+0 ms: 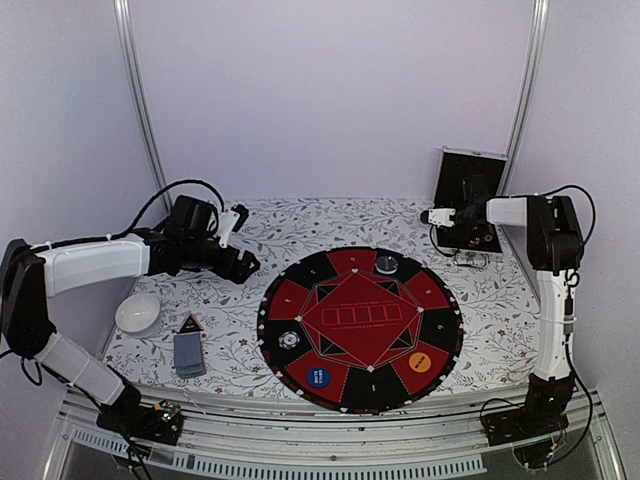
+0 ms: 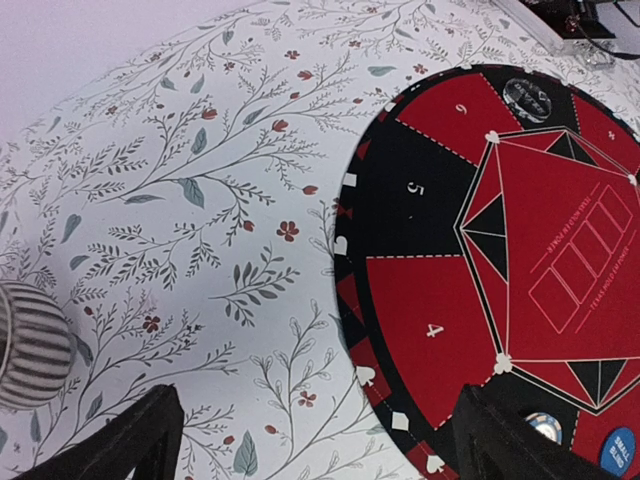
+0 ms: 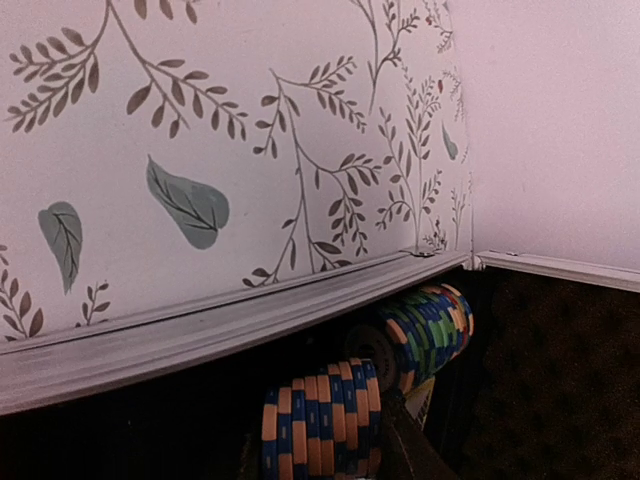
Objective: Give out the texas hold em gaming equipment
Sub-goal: Pick up the pile of poker chips from the chip case, then place the poker chips pile in the big blind area.
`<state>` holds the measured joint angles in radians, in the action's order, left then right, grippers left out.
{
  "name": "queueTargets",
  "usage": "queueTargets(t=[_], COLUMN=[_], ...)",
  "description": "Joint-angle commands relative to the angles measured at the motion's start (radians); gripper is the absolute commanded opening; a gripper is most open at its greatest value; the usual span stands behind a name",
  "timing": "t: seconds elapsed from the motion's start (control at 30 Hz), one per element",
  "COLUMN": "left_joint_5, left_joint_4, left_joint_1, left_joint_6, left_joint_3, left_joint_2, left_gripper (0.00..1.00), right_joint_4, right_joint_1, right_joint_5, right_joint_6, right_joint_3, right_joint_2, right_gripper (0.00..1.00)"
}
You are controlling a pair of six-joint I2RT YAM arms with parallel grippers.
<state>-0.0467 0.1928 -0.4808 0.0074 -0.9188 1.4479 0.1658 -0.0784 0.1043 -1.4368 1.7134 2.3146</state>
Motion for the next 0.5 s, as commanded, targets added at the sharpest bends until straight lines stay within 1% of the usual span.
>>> queueTargets(t=[0.0,0.23,0.33,0.47], left_joint_5=[-0.030,-0.061,-0.088,-0.144], left_joint_4=[-0.008,-0.024,-0.039,-0.122], left_joint_1=[0.014,0.011,0.009,-0.007], left_joint_6=[0.001,-0.004,-0.009,-0.003], left_joint_3=[0.003,0.024,0.039,0.094], left_joint_2=[-0.040,-0.111,-0.152,-0.228], left_gripper=[0.96,0.96,0.95,0.93], right_joint_4=[-0.006,-0.034,-0.040,-0.104], right_joint_1=[0.006,0.005,0.001,-0.024], right_joint_5=[0.022,0.085,0.155,0.301], right_joint_6=[0.087,0.178,0.327,0.693], right_joint_3=[-0.022,-0.095,-0.098,-0.126], right_joint_2=[-0.133,-0.263,-0.334,-0.455], right_gripper=[0.02,0.02,0.02,0.02])
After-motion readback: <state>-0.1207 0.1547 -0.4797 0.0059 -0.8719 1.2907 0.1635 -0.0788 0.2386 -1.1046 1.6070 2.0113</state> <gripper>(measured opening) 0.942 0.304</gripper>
